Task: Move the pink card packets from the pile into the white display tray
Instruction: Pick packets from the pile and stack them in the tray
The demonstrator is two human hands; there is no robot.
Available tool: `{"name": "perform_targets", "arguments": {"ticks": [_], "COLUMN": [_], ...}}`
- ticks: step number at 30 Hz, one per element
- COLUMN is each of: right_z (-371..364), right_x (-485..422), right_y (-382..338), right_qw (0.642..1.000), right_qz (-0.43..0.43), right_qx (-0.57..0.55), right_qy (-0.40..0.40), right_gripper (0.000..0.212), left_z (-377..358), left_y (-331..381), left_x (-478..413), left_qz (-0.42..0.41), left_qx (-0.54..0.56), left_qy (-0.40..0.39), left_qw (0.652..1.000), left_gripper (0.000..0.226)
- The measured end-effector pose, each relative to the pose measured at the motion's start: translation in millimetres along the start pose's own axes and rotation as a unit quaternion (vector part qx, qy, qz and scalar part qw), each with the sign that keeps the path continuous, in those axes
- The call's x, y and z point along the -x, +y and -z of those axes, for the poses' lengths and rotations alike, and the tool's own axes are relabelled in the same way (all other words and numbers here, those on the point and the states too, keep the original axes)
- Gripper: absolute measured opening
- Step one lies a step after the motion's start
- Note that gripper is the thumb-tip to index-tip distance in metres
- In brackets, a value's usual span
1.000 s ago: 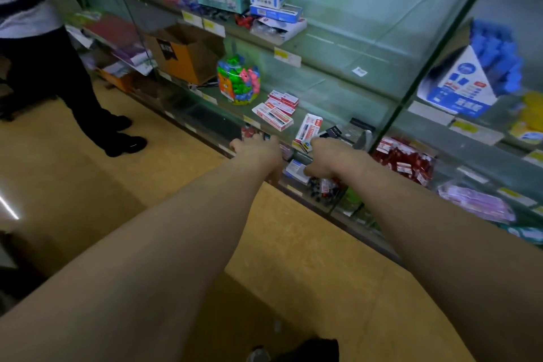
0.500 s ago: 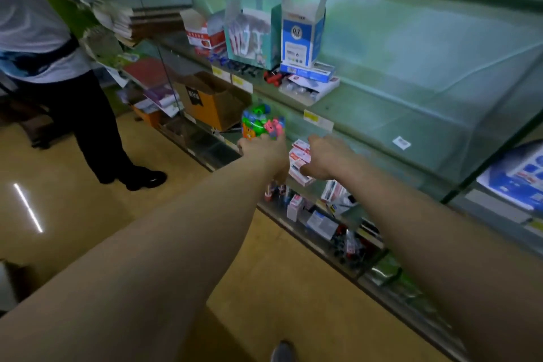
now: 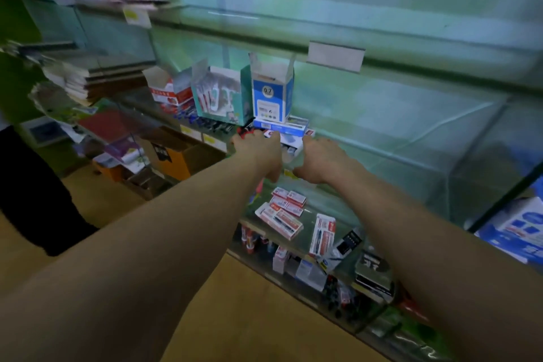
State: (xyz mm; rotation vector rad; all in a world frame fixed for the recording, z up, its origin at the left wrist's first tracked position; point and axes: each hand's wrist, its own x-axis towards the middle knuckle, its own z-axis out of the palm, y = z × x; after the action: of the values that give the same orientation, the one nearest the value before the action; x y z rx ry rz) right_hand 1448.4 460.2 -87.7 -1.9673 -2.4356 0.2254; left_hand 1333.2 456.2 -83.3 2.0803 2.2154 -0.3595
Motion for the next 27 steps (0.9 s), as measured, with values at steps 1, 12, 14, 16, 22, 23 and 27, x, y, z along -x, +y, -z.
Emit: {"name": "perform_targets", "arguments": {"ticks": [1,12,14,16,22,23,27], "right_z": [4,72,89,107,150,155,174], "right_x": [0,12,10,6,-13,-18,-39], "right_y": [-3,-104,-131,-154,-202,-206,-221], "right_qw": [1.0,0.992,0.99,0.987,0.977,0.976,0.971], "right_qz": [-0.01,-0.081,-0.077,-0.074,-0.076,-0.077,-0.077], "right_qx": [0.0,0.027,0.033,0.042,0.052,0.053,0.067], "right_qy": [0.008,0.09,0.114,0.137,0.192,0.198,0.216], "right_gripper": [0.062,0.062,0.059,0.057,0.057,0.057,0.056], "left_z": [5,71,89,108,151,157,176], "left_y": [-4,-90,-114,-137,-187,-193,-210], "left_x": [-3,0,3,6,1,-2,-19], "left_qz": [-0.009,-0.104,-0.107,-0.101,-0.089,-0.088,-0.087], "left_qx": [-0.001,-0.003,0.0,-0.01,-0.023,-0.023,-0.023], "left_qy": [0.003,0.148,0.174,0.192,0.247,0.252,0.27], "left_qw": [1.0,0.983,0.979,0.976,0.965,0.963,0.959], "left_gripper": [0.098,0.083,0.081,0.083,0.089,0.089,0.087]}}
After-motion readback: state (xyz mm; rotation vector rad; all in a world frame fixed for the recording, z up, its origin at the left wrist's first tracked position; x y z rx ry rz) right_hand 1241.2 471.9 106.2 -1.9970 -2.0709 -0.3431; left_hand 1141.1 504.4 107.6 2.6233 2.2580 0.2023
